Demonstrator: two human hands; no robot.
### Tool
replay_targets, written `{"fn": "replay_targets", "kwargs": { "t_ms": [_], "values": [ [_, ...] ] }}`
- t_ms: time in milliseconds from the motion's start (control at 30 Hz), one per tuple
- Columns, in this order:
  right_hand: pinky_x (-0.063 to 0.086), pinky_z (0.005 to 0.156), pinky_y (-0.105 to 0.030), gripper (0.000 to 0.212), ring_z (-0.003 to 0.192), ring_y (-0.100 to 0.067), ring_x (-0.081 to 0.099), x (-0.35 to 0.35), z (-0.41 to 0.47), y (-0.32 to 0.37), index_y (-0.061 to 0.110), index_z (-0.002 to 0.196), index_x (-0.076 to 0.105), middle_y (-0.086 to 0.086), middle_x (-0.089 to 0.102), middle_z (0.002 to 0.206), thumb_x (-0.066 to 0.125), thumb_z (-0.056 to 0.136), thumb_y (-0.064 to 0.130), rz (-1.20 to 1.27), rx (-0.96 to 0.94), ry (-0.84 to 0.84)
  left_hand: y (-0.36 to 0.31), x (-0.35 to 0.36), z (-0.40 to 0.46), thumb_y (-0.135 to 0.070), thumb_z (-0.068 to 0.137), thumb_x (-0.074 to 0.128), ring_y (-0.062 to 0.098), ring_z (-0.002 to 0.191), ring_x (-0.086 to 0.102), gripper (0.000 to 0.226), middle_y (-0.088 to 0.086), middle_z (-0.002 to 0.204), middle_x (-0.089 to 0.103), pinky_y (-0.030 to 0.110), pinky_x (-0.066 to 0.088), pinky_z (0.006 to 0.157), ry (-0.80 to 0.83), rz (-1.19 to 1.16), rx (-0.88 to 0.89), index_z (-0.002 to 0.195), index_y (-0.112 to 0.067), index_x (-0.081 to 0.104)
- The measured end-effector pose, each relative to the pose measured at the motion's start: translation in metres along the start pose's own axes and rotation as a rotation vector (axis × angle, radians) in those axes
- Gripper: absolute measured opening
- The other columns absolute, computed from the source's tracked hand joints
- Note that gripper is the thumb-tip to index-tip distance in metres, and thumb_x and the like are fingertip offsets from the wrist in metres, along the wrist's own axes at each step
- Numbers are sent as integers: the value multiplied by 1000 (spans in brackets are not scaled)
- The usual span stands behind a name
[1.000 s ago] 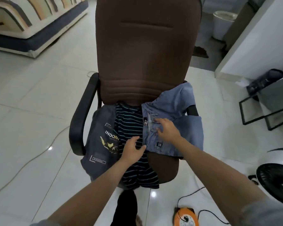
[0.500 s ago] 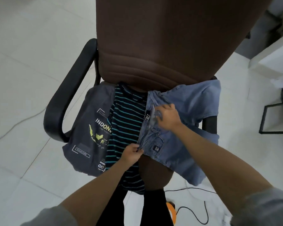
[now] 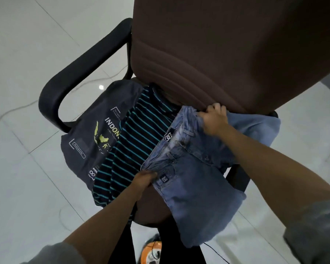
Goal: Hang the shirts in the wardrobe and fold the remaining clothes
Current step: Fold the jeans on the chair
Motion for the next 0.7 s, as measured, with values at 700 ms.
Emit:
{"fn": "replay_targets", "kwargs": {
  "t_ms": [700],
  "values": [
    [38, 70, -26, 31, 75, -9, 50, -80, -138, 14, 20, 77, 55, 11, 54, 81, 74, 66, -2, 929, -155, -105, -55, -8, -125, 13, 85, 52, 16, 76, 61, 39, 5, 90, 65, 32, 52, 73, 38, -481, 423, 113, -14, 59]
  ]
}}
Point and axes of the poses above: each hand's wrist, its own z-axis towards the middle knuckle, its own x-axis out of the palm, y = z × x, the point moved 4 cm from there along z, towards the middle knuckle
